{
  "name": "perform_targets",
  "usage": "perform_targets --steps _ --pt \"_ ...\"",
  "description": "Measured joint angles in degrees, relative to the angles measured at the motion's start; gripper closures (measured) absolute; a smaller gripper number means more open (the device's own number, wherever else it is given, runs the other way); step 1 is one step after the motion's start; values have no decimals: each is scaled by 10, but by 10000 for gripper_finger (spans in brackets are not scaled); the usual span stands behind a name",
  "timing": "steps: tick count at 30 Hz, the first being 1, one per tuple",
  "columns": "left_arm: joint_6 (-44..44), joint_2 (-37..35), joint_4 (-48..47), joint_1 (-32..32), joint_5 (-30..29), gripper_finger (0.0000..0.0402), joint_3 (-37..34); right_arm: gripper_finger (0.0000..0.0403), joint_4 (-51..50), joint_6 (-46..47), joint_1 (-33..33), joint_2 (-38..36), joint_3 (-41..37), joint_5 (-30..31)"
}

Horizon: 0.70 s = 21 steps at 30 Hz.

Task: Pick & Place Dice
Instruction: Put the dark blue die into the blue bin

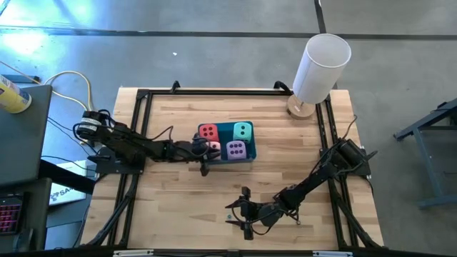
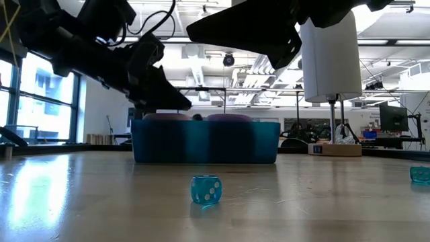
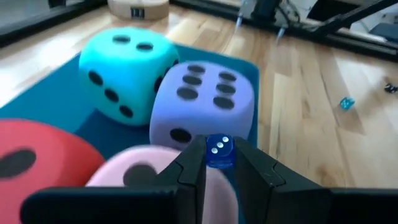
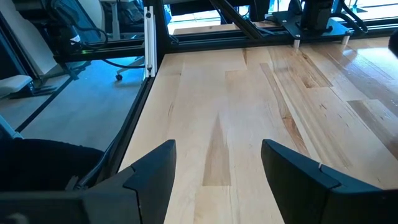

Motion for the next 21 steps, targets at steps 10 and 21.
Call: perform_targets --steps 10,21 --pt "9 0 20 33 41 343 0 174 0 -2 -4 0 0 0" --pt "73 0 52 63 13 310 0 174 0 -2 -19 0 0 -29"
